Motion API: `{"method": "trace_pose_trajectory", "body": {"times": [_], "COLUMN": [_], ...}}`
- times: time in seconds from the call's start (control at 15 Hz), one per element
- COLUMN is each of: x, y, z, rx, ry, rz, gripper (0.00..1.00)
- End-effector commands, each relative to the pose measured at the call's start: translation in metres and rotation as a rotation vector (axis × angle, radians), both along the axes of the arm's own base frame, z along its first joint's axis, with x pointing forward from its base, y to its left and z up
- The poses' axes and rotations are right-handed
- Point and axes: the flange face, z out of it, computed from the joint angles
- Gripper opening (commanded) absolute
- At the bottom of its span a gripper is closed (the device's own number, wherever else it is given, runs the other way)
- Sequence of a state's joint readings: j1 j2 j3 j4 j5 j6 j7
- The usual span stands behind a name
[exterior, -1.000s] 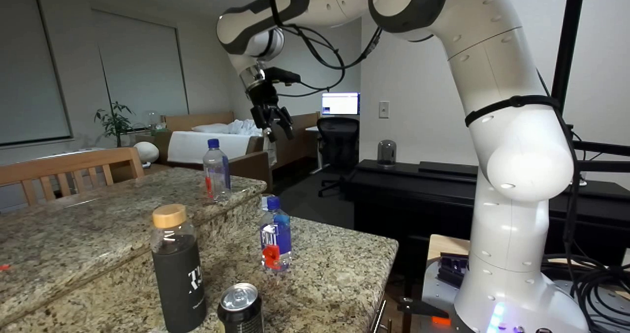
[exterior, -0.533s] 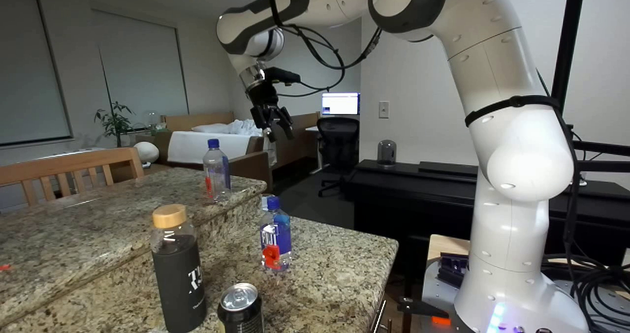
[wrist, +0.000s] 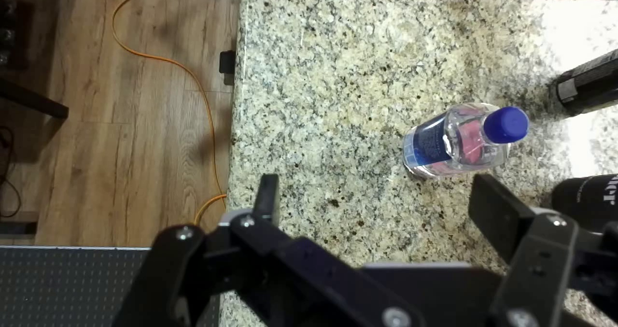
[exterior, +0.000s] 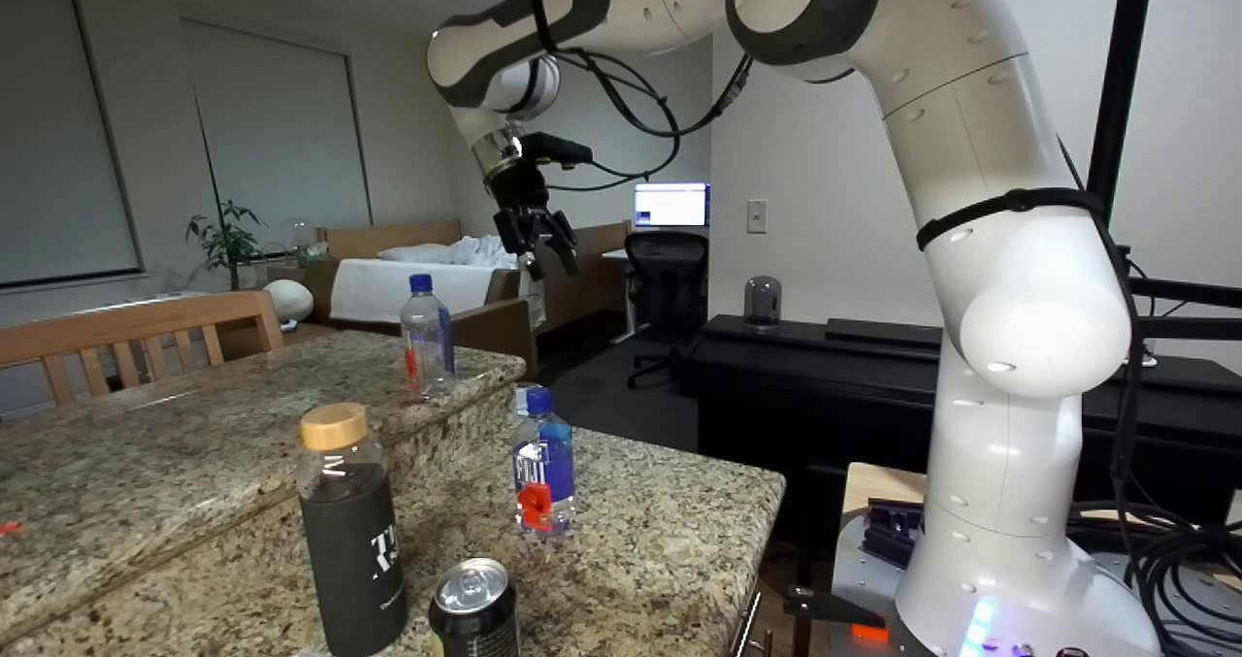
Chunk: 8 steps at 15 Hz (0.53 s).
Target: Put the right and left water bottles on the top counter
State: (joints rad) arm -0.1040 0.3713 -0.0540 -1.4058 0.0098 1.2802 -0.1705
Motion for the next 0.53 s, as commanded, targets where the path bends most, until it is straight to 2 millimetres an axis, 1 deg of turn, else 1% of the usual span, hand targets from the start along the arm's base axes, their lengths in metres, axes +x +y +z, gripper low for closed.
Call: {"method": "trace_pose_trajectory", "body": {"times": [0.0, 0.13, 0.33, 0.47], "x": [0.0, -0.001, -0.011, -0.02], "y": [0.0, -0.001, 0.001, 0.004], "z": [0.001, 0.002, 0.008, 0.009], "rx": [0.0, 0.001, 0.013, 0.028], "ry": [0.001, -0.014, -0.088, -0.135], "rz": [0.0, -0.012, -0.005, 0.006], "gripper": [1.0, 1.0, 1.0, 1.0]}}
